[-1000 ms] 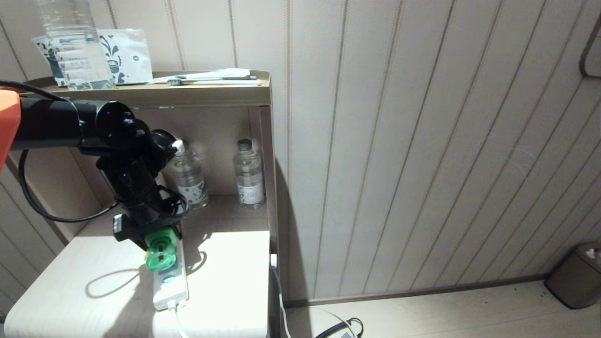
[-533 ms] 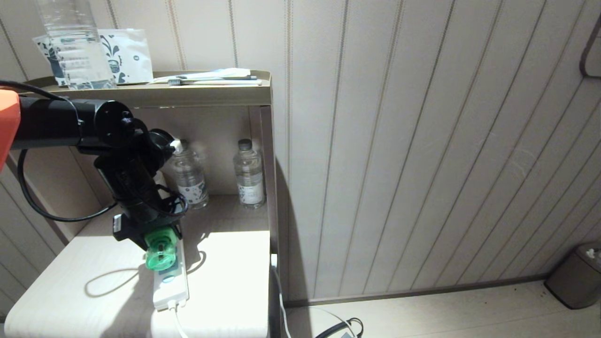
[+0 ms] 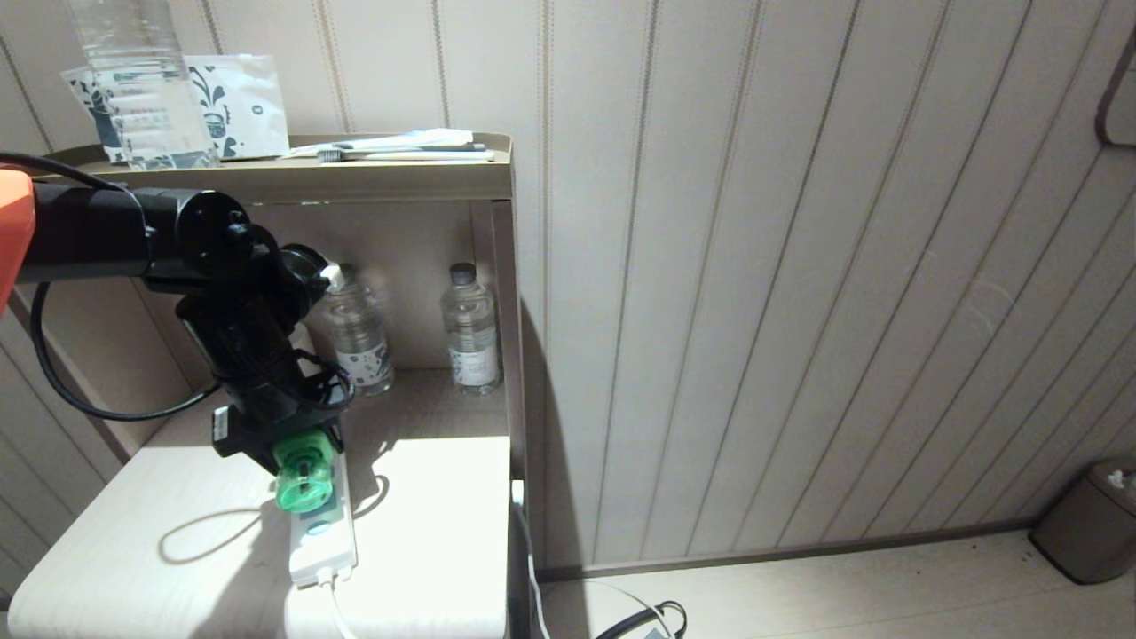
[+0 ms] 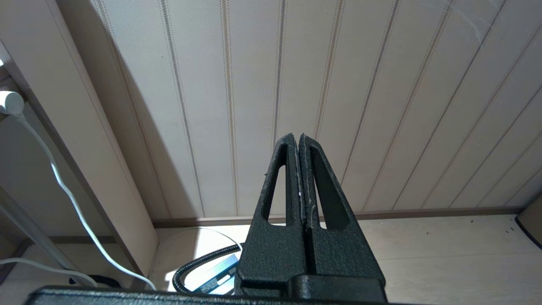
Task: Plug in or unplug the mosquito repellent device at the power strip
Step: Hold the socket with your right hand and unplug it with your left hand
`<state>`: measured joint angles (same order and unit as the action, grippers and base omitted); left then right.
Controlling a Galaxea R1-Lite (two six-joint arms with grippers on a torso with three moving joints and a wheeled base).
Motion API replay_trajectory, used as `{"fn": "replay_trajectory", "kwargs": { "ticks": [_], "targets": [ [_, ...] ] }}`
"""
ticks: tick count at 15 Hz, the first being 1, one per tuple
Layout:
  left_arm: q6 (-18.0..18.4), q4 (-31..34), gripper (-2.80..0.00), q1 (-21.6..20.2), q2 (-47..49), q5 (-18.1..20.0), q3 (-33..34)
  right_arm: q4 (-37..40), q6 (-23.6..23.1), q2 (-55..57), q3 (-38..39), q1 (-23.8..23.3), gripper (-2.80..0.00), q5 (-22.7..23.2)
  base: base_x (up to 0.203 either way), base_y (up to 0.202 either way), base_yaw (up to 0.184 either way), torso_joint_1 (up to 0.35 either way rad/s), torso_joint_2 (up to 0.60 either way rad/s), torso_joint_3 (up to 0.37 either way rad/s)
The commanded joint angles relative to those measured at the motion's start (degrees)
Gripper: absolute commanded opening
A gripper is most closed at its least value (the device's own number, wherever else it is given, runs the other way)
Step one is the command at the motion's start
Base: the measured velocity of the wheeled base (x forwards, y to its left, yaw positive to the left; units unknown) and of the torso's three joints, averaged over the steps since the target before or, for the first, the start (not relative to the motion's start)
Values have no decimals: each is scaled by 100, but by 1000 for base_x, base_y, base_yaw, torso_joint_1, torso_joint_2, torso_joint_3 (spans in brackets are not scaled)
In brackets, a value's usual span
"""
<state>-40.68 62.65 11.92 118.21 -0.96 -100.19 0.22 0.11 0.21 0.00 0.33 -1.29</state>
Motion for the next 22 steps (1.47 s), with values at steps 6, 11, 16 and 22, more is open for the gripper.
{"fn": "replay_trajectory", "kwargs": {
  "ticks": [6, 11, 16, 22],
  "targets": [
    [-19, 11, -280, 21, -26, -3, 17, 24, -2, -13, 0, 2, -280, -12, 0, 0, 0, 0, 0, 0],
    [-7, -25, -280, 21, -18, -23, -61, 574, -9, 690, -2051, 3, -280, 101, 0, 0, 0, 0, 0, 0],
    [-30, -17, -280, 487, 49, 8, -155, 879, -8, 2948, -3469, -257, -280, 1625, 0, 0, 0, 0, 0, 0],
    [-124, 46, -280, 673, 219, -27, -536, 711, 233, 4880, -4138, 962, -280, 2290, 0, 0, 0, 0, 0, 0]
  ]
}}
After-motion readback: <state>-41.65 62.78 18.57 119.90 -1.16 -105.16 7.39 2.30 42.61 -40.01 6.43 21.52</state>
